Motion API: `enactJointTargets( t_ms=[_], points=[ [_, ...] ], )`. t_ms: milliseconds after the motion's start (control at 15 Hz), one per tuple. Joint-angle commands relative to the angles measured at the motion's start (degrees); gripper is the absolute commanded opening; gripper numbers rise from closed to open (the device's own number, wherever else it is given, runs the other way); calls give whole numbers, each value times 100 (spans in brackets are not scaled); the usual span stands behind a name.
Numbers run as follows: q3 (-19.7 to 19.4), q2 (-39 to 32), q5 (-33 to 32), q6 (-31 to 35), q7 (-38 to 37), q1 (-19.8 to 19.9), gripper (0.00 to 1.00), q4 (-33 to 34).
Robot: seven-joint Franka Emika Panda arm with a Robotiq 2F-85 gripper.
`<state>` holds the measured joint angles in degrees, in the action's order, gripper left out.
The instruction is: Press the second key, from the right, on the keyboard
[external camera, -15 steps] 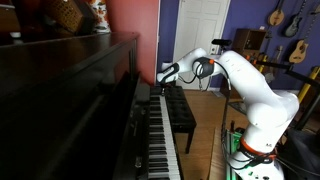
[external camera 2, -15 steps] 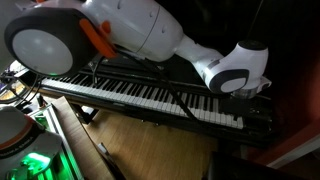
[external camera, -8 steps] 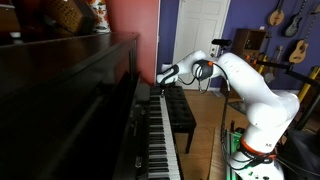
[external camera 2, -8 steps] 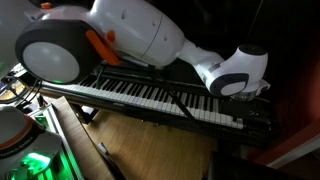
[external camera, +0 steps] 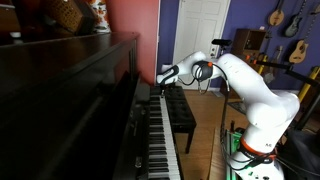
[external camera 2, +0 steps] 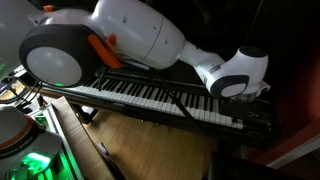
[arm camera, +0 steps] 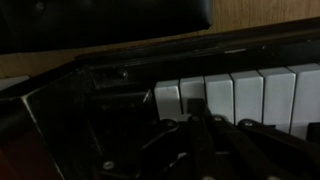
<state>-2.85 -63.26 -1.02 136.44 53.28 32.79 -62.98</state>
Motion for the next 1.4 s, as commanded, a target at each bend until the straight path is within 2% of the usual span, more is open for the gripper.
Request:
enactJointTargets(
  t_ms=[0, 800, 1333],
  points=[
    [100, -242, 64, -297, 161, 96, 0, 329],
    [37, -450, 17, -684, 96, 72, 0, 726],
    [-65, 61, -103, -490, 35, -36, 0, 277]
  ],
)
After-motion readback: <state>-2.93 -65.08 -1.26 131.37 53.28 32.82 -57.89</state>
